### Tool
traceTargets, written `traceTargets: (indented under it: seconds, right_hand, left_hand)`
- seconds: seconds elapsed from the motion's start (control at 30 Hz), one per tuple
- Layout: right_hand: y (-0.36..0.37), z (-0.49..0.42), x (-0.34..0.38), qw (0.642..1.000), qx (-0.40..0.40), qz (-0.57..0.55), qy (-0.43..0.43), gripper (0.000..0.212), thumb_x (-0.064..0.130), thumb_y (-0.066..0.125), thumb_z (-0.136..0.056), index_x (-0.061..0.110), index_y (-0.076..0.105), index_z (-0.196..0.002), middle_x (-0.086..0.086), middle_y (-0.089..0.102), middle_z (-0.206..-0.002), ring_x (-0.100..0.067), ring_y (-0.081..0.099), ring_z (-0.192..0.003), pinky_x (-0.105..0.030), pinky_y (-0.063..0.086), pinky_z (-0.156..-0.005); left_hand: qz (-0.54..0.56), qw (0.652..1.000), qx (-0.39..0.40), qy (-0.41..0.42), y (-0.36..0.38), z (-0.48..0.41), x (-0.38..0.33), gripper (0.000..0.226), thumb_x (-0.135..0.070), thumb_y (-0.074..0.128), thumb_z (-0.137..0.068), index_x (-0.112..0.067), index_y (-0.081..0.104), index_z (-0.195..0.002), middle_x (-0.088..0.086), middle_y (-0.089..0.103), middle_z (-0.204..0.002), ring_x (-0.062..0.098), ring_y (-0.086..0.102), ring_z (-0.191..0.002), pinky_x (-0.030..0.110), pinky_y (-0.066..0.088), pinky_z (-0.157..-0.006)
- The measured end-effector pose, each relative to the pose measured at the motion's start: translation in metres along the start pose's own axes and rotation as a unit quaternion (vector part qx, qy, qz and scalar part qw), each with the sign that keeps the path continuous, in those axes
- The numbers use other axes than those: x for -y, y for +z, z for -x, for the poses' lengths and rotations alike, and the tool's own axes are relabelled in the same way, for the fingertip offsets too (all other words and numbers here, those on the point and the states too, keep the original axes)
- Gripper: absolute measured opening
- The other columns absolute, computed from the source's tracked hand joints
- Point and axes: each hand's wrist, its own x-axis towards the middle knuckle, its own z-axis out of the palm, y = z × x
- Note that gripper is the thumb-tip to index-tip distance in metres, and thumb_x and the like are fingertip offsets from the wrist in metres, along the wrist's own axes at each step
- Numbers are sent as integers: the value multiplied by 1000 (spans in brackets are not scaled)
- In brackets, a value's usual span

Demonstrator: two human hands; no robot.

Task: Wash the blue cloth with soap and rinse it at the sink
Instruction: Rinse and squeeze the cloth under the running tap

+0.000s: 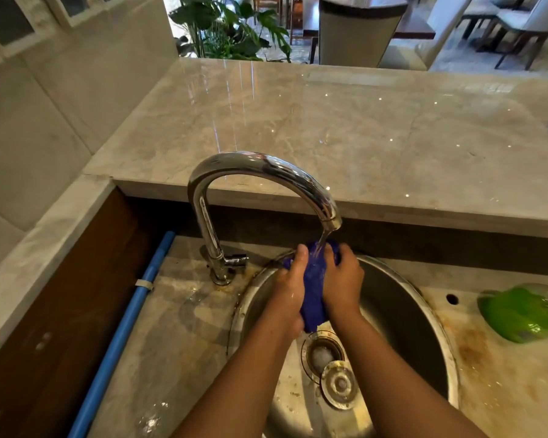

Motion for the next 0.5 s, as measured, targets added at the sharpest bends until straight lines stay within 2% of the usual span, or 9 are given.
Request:
traceTargets:
  seconds: [0.1,0.17,0.23,0.3,0.37,0.4,0.5]
  right_hand:
    - [-7,-1,0,999,-2,-34,24,16,28,48,-103,16,54,-93,1,61,-82,-13,61,-74,-18,45,-59]
    - [-14,11,9,998,-19,-62,-6,18,28,49,-102,15,56,-92,-3,62,-80,-16,58,-68,-20,47,-57]
    - [-18,27,20,995,4,-87,-53,16,27,52,-101,16,57,-90,-4,62,-79,-19,59,-67,-27,49,-59]
    - [-14,43,30,991,59,-75,-97,15,27,54,-99,17,57,-88,-1,61,-77,-13,57,-65,-24,48,-59]
    - [-6,43,29,990,62,-1,-125,16,30,55,-99,20,54,-86,3,60,-73,-7,55,-62,-22,47,-57]
    - [-4,36,24,992,46,31,-117,18,32,53,-99,20,52,-85,3,60,-73,-8,56,-62,-24,48,-57]
    - [-6,9,6,998,27,53,-12,24,36,46,-102,16,55,-91,0,61,-80,-17,60,-73,-29,47,-60]
  left_hand:
    - [8,999,1,48,-6,-1,0,47,-34,70,-88,-11,57,-127,14,73,-114,31,72,-100,47,60,-84]
    - [13,997,-51,58,-9,-11,-8,49,-40,73,-85,-13,58,-122,13,72,-112,33,72,-98,50,60,-81]
    - [-23,994,-90,56,-11,-18,-18,56,-54,72,-80,-11,61,-115,13,73,-105,32,72,-93,52,59,-82]
    - [-55,994,-84,31,-8,-13,-20,47,-54,64,-87,-9,63,-101,11,73,-86,24,70,-78,37,57,-72]
    - [-33,999,-37,-16,-1,-4,-16,35,-42,53,-97,-9,62,-87,6,69,-64,18,67,-60,27,52,-59]
    - [-19,999,-21,-28,1,0,-13,34,-40,53,-98,-9,64,-90,6,71,-67,18,70,-62,28,53,-61]
    - [2,1000,1,-3,0,5,-4,41,-45,62,-92,-12,64,-117,13,75,-105,30,72,-96,45,58,-84]
